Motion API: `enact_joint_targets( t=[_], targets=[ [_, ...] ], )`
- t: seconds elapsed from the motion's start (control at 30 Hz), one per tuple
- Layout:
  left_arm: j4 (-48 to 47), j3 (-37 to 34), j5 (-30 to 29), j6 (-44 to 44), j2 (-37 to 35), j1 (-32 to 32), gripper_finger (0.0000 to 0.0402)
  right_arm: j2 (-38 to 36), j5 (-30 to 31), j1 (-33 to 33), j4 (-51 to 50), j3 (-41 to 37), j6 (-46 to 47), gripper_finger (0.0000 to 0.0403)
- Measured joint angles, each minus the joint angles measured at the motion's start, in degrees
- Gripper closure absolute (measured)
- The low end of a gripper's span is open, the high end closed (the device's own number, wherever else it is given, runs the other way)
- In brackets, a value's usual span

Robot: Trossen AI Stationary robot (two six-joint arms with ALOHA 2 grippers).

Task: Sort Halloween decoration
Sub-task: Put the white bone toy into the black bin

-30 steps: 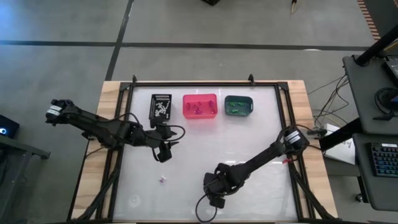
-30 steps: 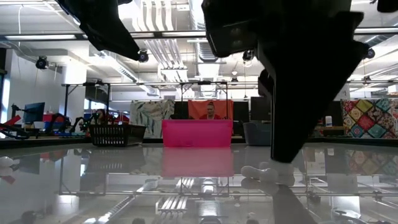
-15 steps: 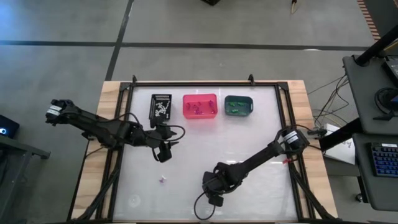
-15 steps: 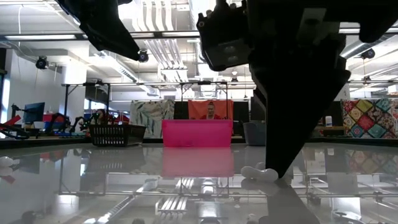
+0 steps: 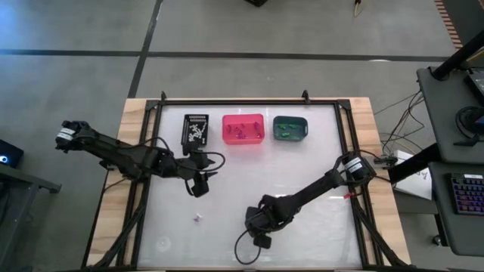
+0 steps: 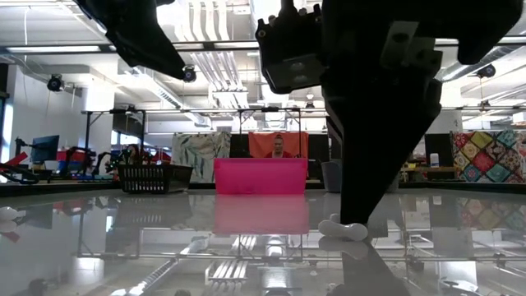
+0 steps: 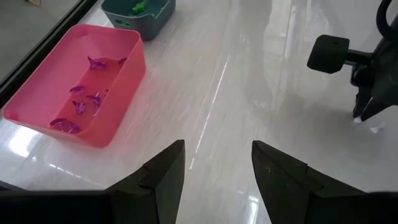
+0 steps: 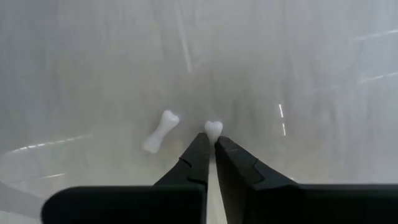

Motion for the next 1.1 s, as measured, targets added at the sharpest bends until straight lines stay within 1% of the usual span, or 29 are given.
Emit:
enact_joint_targets(
  t=[0.2,0.33,0.47,0.63,0.77,0.83,0.93,1.0,1.1],
  targets=[
    [1.7,0.0,0.0,0.2,0.0,0.0,0.0232,-0.6,0.8,-0.1,-0.3,-0.1,-1.0,0.0393],
    [3.1,0.0,-0.1,0.7,0.0,-0.2,0.0232,-1.9,1.4,-0.4,-0.8,-0.3,-3.4,0.0394],
    [4.5,0.0,-1.5,1.9,0.0,-1.5,0.0232,-4.2,4.7,-1.2,-0.6,-0.3,-6.8,0.0394],
    [7.2,0.0,-6.0,2.8,0.0,-4.7,0.0232,-6.7,10.6,-4.1,1.7,-0.3,-13.9,0.0394],
    [9.6,0.0,-9.7,2.8,-0.3,-7.8,0.0232,-7.4,11.6,-8.6,10.8,-0.2,-22.4,0.0394],
    [10.6,0.0,-11.0,3.2,-0.8,-9.3,0.0232,-7.0,12.0,-11.4,17.0,-0.2,-26.4,0.0394],
    [11.2,0.0,-13.6,3.4,-2.2,-11.7,0.0232,-5.9,14.7,-15.5,25.9,-0.2,-31.2,0.0394],
    [11.1,0.0,-15.5,3.4,-3.5,-13.3,0.0232,-4.8,15.4,-18.2,31.2,-0.2,-33.5,0.0394],
    [10.5,0.0,-17.3,3.9,-6.5,-15.8,0.0232,-3.0,15.1,-22.0,38.5,-0.2,-34.5,0.0394]
  ],
)
